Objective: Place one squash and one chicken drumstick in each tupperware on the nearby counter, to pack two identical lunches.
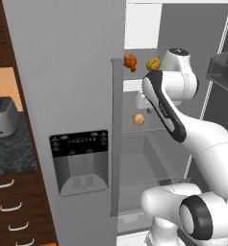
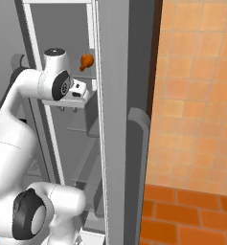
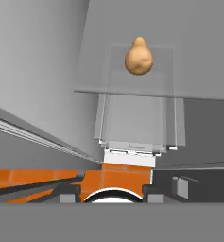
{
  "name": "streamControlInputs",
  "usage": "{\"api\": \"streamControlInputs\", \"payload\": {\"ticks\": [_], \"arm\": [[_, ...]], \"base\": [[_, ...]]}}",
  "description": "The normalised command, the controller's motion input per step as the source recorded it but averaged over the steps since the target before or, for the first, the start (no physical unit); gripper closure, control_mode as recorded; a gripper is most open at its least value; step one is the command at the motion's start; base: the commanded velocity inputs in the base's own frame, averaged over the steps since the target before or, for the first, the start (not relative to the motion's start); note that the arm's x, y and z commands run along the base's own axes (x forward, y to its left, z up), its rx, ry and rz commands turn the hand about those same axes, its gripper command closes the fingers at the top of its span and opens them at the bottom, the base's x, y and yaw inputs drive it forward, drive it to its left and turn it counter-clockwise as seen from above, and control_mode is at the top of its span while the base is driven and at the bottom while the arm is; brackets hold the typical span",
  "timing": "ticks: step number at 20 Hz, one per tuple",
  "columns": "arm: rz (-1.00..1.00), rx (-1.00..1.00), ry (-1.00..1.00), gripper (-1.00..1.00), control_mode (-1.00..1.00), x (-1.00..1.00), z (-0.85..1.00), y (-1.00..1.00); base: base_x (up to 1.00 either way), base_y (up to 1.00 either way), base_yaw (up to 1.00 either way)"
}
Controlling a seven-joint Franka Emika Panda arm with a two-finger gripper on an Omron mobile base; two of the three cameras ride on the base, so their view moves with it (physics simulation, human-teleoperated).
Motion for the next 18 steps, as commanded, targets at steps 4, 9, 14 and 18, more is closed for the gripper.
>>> {"api": "streamControlInputs", "payload": {"ticks": [4,9,14,18], "arm": [[0.0,0.0,-0.17,-1.0,-1.0,-0.38,0.08,-0.01],[0.0,0.01,-0.5,-1.0,-1.0,-0.34,0.58,-0.29],[-0.08,0.01,-0.29,-1.0,-1.0,0.0,0.54,-0.19],[-0.13,0.0,-0.32,-1.0,-1.0,0.11,0.39,-0.14]], "base": [[0.0,0.0,0.0],[0.0,0.0,0.0],[0.0,0.0,0.0],[0.0,0.0,0.0]]}}
